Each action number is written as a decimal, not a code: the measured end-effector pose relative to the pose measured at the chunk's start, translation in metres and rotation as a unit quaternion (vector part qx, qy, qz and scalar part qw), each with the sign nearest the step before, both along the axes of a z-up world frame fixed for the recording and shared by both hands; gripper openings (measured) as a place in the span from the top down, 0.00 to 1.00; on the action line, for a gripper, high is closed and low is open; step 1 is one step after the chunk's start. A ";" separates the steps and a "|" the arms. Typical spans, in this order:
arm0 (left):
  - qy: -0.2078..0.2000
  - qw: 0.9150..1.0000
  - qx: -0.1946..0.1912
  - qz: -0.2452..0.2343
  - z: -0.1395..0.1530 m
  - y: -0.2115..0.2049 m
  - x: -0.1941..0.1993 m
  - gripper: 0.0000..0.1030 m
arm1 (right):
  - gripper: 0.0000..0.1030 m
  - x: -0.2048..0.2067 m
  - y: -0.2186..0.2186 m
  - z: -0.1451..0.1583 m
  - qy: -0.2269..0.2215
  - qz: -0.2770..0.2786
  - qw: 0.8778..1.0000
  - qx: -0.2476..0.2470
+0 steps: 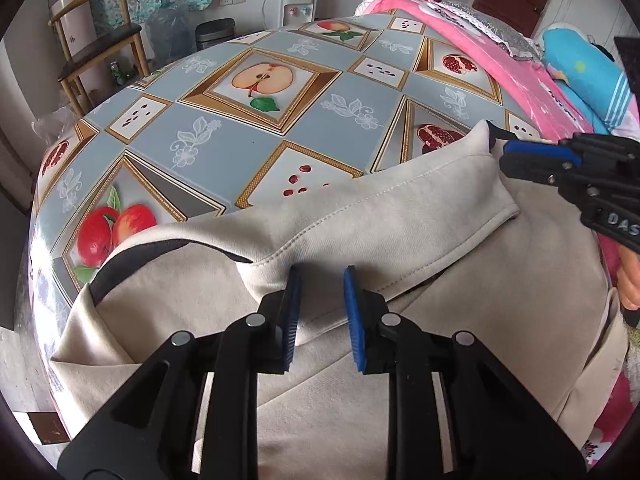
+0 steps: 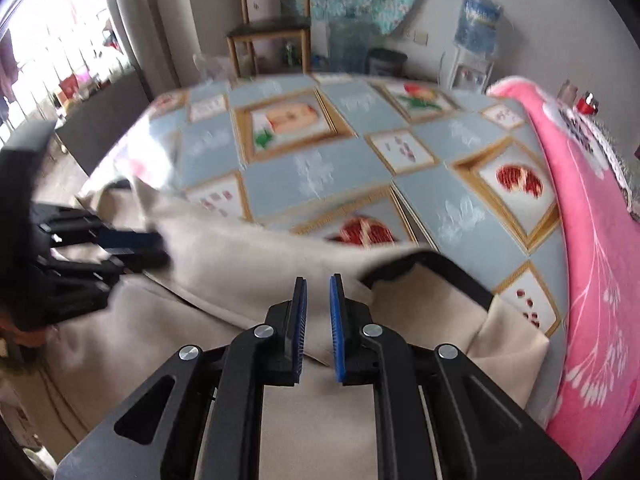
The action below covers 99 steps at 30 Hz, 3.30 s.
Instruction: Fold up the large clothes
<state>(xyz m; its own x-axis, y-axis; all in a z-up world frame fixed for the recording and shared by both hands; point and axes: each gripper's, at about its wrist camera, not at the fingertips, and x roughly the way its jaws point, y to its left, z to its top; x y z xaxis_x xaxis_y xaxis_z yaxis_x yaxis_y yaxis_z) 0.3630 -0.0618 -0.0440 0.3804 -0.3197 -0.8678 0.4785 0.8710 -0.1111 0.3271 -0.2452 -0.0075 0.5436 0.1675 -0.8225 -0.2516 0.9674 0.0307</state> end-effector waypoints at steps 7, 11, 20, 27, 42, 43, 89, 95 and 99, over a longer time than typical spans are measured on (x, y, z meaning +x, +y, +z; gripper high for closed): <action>-0.007 1.000 -0.003 0.000 0.000 0.002 -0.003 0.79 | 0.87 0.027 0.035 -0.034 0.032 0.023 0.999 0.037; -0.005 1.000 -0.014 0.004 -0.001 0.005 -0.003 0.79 | 0.85 0.032 0.039 -0.032 0.038 0.019 0.999 0.032; -0.001 0.999 -0.032 0.004 -0.002 0.009 -0.002 0.79 | 0.83 0.008 0.054 -0.040 0.023 0.073 0.997 -0.003; 0.003 0.998 -0.058 -0.004 0.008 0.014 -0.004 0.80 | 0.82 -0.003 0.029 -0.019 0.030 0.049 0.998 -0.007; -0.015 0.999 -0.025 -0.022 0.014 -0.011 -0.011 0.76 | 0.79 0.009 -0.038 -0.035 0.057 -0.063 0.995 0.055; -0.017 0.999 -0.033 -0.026 0.017 -0.011 -0.012 0.76 | 0.78 0.010 -0.037 -0.034 0.056 -0.060 0.994 0.069; -0.081 0.974 0.031 0.211 0.008 0.160 -0.266 0.86 | 0.68 -0.239 0.069 -0.039 0.096 -0.016 0.994 0.049; -0.151 0.971 0.024 0.183 0.032 0.152 -0.289 0.95 | 0.95 -0.255 0.072 -0.017 0.050 -0.024 0.998 0.040; -0.199 0.960 -0.042 0.194 0.062 0.166 -0.304 0.95 | 0.95 -0.265 0.071 0.021 -0.023 -0.043 0.998 0.036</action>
<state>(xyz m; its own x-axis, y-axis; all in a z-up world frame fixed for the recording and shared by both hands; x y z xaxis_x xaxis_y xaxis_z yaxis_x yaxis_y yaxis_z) 0.0586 0.1046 0.0183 0.7806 -0.1497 -0.6068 0.1396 0.9881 -0.0641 0.0618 -0.1738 0.0134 0.5954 0.1774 -0.7836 -0.1714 0.9809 0.0919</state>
